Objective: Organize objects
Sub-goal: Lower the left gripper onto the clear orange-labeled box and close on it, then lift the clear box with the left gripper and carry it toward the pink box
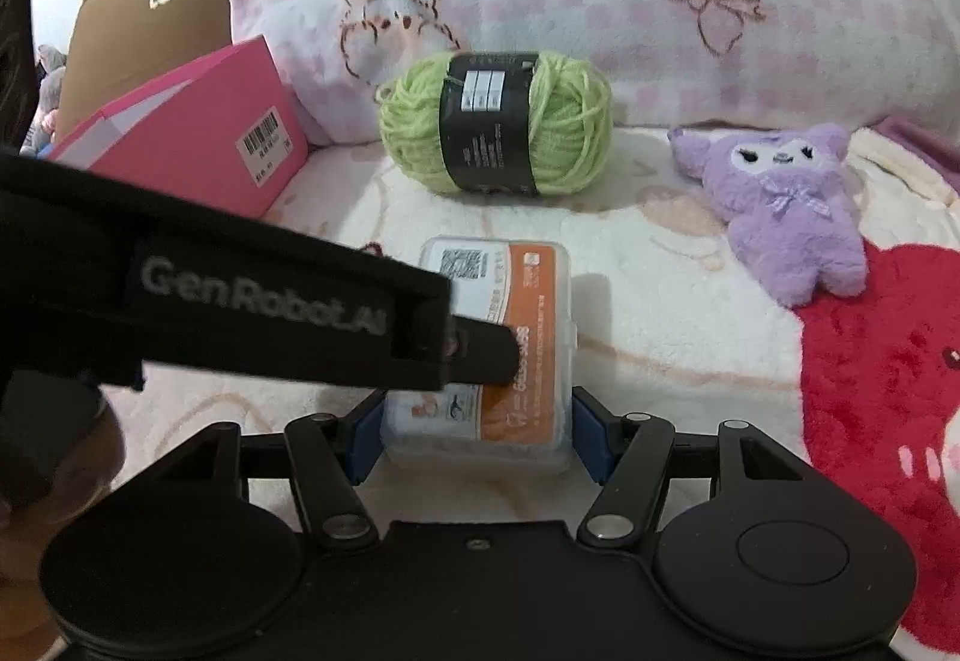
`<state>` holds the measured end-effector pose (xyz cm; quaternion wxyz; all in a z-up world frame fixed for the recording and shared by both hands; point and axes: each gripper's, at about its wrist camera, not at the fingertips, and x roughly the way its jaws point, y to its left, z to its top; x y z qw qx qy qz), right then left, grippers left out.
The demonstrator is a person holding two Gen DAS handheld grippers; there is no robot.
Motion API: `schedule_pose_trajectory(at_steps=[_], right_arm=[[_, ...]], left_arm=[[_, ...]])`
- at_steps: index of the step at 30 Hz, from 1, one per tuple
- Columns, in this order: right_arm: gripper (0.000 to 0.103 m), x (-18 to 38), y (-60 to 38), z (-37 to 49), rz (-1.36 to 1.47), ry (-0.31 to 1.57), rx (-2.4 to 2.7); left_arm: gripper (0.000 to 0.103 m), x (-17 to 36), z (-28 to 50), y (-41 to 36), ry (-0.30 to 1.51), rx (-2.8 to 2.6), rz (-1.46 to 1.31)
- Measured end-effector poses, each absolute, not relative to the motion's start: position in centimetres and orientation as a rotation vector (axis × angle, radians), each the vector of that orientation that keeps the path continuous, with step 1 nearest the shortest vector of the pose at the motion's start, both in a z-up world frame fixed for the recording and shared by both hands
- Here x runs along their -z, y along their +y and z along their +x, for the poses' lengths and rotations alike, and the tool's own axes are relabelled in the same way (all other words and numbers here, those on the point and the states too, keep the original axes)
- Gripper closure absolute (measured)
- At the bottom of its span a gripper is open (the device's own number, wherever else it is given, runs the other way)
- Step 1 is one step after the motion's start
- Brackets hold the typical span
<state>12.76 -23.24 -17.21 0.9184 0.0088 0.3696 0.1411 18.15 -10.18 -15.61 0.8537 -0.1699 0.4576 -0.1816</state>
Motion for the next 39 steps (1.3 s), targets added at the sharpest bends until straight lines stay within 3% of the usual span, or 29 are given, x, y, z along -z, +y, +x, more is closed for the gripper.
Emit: schedule_pose_trajectory(at_steps=[13, 18, 23, 39], right_arm=[[0.036, 16.0, -21.3, 9.9, -0.075, 0.777, -0.354], [0.036, 16.7, -20.2, 8.7, -0.009, 0.844, -0.359], [0.036, 16.2, -20.8, 8.4, 0.112, 0.866, -0.368], [0.035, 14.8, -16.4, 4.7, 0.039, 0.927, -0.478]], left_arm=[[0.069, 14.2, 14.8, -8.4, 1.01, 0.376, -0.344], [0.068, 13.4, 12.5, -9.8, 0.998, 0.357, -0.13], [0.069, 13.3, 12.3, -7.8, 1.004, 0.36, -0.227], [0.07, 12.3, 8.9, -2.1, 1.135, 0.365, -0.354]])
